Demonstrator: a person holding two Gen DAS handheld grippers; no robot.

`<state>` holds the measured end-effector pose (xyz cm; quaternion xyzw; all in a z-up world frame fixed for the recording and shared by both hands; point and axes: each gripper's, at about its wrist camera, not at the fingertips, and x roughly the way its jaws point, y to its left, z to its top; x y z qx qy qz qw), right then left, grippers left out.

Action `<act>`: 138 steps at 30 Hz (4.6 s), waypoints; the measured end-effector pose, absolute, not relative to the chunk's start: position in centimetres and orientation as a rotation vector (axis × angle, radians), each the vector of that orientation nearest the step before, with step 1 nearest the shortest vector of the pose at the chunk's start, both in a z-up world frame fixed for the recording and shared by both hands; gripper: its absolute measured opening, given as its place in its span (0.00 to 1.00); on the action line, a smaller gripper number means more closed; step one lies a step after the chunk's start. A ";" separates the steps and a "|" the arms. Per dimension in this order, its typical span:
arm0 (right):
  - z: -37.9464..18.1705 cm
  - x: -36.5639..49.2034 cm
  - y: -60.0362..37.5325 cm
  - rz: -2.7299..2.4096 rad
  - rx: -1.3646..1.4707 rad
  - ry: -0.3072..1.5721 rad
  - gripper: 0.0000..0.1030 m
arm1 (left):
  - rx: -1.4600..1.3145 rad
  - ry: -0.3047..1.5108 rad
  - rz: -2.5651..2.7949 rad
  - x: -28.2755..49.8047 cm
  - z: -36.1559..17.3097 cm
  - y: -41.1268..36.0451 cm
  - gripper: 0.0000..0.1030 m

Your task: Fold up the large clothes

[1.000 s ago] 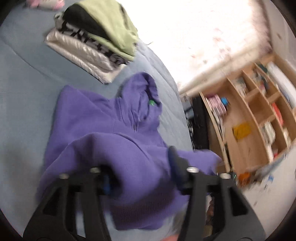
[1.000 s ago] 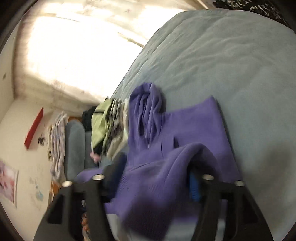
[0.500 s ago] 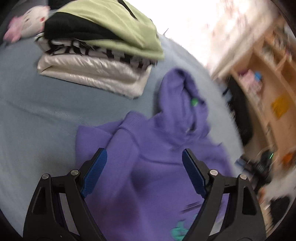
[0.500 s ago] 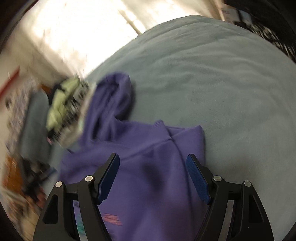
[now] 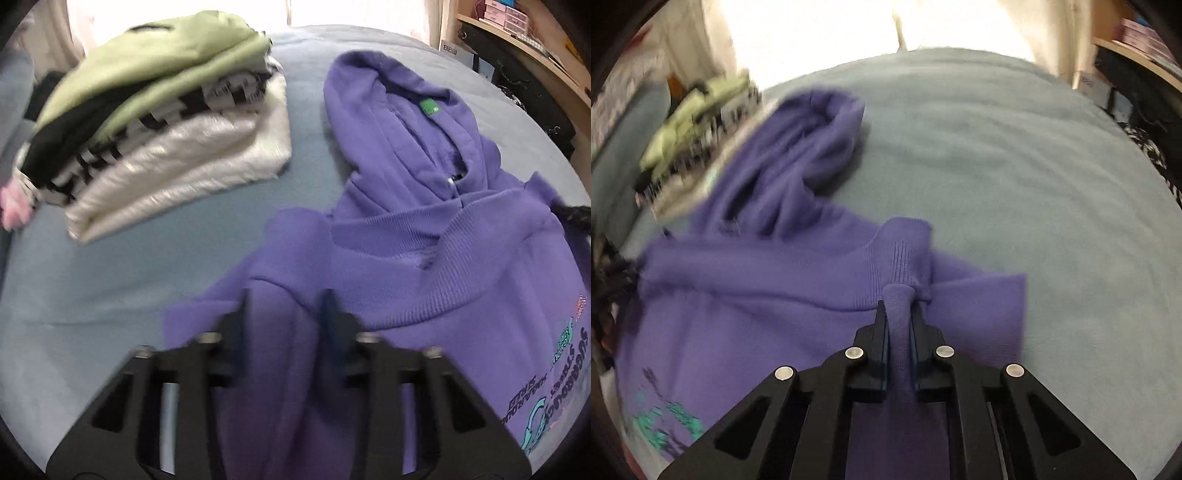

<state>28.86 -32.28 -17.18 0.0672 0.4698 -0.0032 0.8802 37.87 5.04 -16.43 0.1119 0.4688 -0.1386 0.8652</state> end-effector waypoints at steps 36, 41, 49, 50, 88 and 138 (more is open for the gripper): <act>-17.6 29.8 -34.5 -0.132 0.218 0.836 0.09 | 0.215 0.850 -0.024 38.4 -15.8 6.0 0.00; -20.6 30.6 -34.1 -0.172 0.188 0.902 0.09 | 0.019 0.881 0.070 39.2 -17.9 11.4 0.00; -18.6 30.1 -33.8 -0.153 0.195 0.920 0.24 | -0.085 0.873 0.091 38.2 -17.7 13.7 0.00; -17.5 29.4 -33.9 -0.146 0.215 0.899 0.35 | -0.065 0.850 0.088 37.6 -16.7 13.5 0.00; -13.0 9.3 -27.0 -0.014 0.303 0.916 0.31 | 0.018 0.908 -0.112 23.0 -11.9 7.4 0.01; 0.2 5.6 -27.1 0.004 0.276 0.891 0.52 | 0.044 0.819 -0.153 19.3 1.6 7.7 0.35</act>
